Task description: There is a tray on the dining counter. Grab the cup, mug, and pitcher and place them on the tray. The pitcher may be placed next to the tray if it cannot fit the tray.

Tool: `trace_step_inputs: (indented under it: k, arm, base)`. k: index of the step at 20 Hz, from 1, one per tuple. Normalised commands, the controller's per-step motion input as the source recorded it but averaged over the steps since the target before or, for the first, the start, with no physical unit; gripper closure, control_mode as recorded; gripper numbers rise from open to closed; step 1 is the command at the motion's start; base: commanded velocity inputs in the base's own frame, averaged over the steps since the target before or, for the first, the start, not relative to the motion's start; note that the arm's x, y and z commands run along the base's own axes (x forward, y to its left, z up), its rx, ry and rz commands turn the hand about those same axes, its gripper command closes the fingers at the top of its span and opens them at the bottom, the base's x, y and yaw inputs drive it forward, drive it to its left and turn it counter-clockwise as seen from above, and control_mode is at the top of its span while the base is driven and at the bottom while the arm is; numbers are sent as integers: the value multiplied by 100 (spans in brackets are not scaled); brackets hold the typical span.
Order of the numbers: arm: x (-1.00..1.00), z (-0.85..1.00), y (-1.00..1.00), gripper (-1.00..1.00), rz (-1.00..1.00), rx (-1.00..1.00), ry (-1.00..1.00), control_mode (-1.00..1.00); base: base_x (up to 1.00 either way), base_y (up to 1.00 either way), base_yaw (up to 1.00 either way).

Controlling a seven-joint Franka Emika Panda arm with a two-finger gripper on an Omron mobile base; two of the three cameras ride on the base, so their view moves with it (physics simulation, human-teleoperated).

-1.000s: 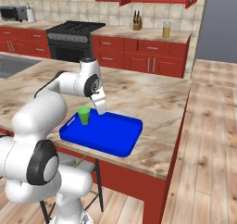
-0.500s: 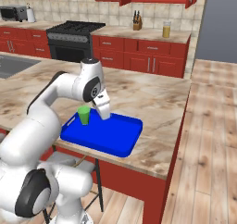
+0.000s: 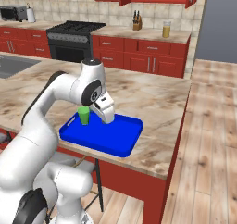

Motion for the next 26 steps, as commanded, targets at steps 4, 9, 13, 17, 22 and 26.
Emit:
trace_step_inputs:
  k: [4,9,13,17,22,26]
  arm:
    - [-44,28,-1,-100,14,0,1,-100]
    - [-39,34,0,-100,13,0,1,-100]
    - [-38,34,0,-100,12,0,1,-100]
    - [-41,27,0,-100,12,0,0,-100]
    - [-36,10,0,-100,12,-2,0,-100]
    - [-42,0,0,-100,14,-3,0,-100]
  base:
    - [0,0,0]
    - [0,0,0]
    - [0,0,0]
    - [0,0,0]
    - [0,0,0]
    - [0,0,0]
